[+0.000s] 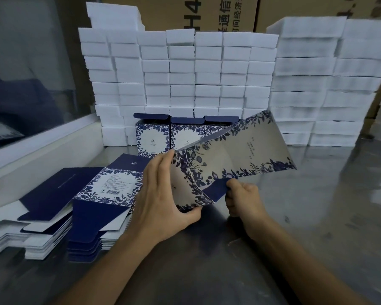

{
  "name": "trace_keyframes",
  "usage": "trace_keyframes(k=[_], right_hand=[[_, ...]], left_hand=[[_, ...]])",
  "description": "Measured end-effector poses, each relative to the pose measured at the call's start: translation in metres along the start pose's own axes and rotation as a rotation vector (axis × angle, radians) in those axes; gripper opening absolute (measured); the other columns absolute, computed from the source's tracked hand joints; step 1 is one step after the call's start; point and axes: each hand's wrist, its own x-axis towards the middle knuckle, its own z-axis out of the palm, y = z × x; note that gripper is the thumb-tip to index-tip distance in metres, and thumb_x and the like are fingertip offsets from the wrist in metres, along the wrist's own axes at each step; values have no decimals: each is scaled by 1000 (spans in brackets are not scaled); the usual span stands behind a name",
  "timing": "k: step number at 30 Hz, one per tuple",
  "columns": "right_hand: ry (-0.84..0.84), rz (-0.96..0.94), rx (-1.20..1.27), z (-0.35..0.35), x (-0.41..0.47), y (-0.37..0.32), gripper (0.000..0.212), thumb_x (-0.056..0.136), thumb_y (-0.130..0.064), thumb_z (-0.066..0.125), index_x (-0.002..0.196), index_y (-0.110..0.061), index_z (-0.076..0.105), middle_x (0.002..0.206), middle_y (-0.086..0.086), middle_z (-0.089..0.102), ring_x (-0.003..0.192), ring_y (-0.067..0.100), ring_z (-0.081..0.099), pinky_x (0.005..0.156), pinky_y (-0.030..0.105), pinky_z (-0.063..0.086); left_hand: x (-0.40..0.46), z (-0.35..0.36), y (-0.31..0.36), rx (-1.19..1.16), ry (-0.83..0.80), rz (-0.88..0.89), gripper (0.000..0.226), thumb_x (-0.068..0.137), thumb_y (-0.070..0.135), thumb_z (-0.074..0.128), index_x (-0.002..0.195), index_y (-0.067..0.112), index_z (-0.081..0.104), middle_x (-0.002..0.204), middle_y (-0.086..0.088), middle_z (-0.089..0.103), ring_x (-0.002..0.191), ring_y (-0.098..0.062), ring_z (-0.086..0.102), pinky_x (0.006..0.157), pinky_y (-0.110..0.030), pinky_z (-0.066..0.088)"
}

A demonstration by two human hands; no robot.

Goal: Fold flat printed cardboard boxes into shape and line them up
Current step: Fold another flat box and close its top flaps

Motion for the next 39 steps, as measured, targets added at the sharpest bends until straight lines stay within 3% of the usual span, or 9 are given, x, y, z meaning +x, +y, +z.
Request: trace_keyframes(k=[6, 11, 19, 22, 24, 27, 31, 34, 39], right_hand=[[107, 72, 197, -1, 0, -3, 52, 101, -32, 49, 53, -25, 30, 48, -5, 27, 40, 10, 18, 37, 23, 16], [180, 69, 184, -9, 0, -6, 46, 98, -20, 45, 54, -22, 30, 48, -3, 28, 41, 11, 19, 40, 24, 17], [61, -28, 177, 7, -3, -6, 29, 89, -46, 58, 96, -19, 65, 78, -3, 73, 67, 10, 67, 58, 26, 50], [-36, -21, 235, 13, -5, -3, 48, 63, -63, 64, 96, -29, 60, 94, -7, 75, 84, 7, 69, 72, 33, 49], [-102, -60, 235, 17, -8, -2, 41, 60, -68, 63, 86, -38, 56, 93, -14, 73, 83, 0, 68, 78, 37, 47], [-141, -113, 210, 22, -13, -7, 32, 64, -70, 60, 84, -45, 55, 98, -18, 71, 89, -1, 67, 77, 38, 52], [-108, -176, 149, 22, -14, -16, 28, 63, -66, 57, 89, -54, 56, 116, -12, 67, 111, 12, 62, 103, 51, 47], [-129, -225, 112, 20, -18, -21, 29, 73, -60, 55, 100, -50, 54, 121, -10, 63, 109, 5, 61, 103, 46, 47], [-176, -325, 50, 17, -24, -25, 28, 81, -50, 47, 107, -43, 52, 119, -11, 62, 89, -13, 60, 78, 17, 45]], left_hand=[[-1, -1, -1, -52, 20, 29, 124, 51, 55, 84, 150, 23, 17, 148, 3, 27, 138, -19, 33, 93, -36, 49], [-2, -1, 1, -89, 10, 54, 124, 53, 62, 82, 151, 23, 15, 149, 4, 25, 140, -19, 32, 102, -40, 45], [-2, 4, 11, -245, 79, -12, 96, 66, 67, 71, 141, 17, 38, 134, 3, 38, 128, -15, 41, 107, -30, 36], [0, 3, 10, -478, 131, -132, 56, 76, 59, 63, 122, 31, 46, 120, 6, 48, 115, -11, 50, 98, -33, 45], [3, 0, 10, -695, 132, -266, 42, 77, 60, 59, 108, 35, 48, 110, 7, 55, 105, -8, 55, 92, -31, 45], [7, 1, 8, -994, 140, -461, 43, 77, 63, 56, 95, 24, 51, 95, 1, 58, 91, -14, 56, 83, -35, 45], [8, 4, 8, -1190, 38, -712, 66, 71, 76, 55, 98, 16, 64, 99, -1, 73, 93, -12, 70, 83, -31, 53], [10, 3, 8, -1187, -32, -793, 71, 61, 80, 52, 102, 26, 71, 96, 6, 76, 89, -9, 72, 88, -41, 52], [12, -2, 9, -1192, -29, -841, 70, 57, 74, 61, 107, 27, 74, 98, 5, 76, 86, -10, 73, 85, -41, 54]])
